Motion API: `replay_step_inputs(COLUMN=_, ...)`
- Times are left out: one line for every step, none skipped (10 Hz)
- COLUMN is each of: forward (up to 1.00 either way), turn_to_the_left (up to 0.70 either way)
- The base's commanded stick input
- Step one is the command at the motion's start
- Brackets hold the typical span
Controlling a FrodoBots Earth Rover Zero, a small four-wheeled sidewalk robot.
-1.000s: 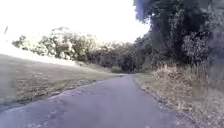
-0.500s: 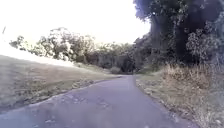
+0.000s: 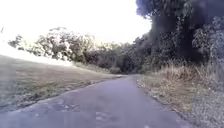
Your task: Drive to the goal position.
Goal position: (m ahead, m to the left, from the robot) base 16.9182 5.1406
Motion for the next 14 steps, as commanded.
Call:
replay_step_inputs(forward=1.00, turn_to_the_left=0.00)
replay_step_inputs(forward=1.00, turn_to_the_left=0.00)
replay_step_inputs(forward=1.00, turn_to_the_left=0.00)
replay_step_inputs(forward=1.00, turn_to_the_left=0.00)
replay_step_inputs(forward=1.00, turn_to_the_left=0.00)
replay_step_inputs(forward=1.00, turn_to_the_left=0.00)
replay_step_inputs(forward=1.00, turn_to_the_left=0.00)
replay_step_inputs(forward=1.00, turn_to_the_left=0.00)
replay_step_inputs(forward=1.00, turn_to_the_left=0.00)
replay_step_inputs(forward=1.00, turn_to_the_left=0.00)
replay_step_inputs(forward=1.00, turn_to_the_left=0.00)
replay_step_inputs(forward=1.00, turn_to_the_left=0.00)
replay_step_inputs(forward=1.00, turn_to_the_left=0.00)
replay_step_inputs(forward=1.00, turn_to_the_left=0.00)
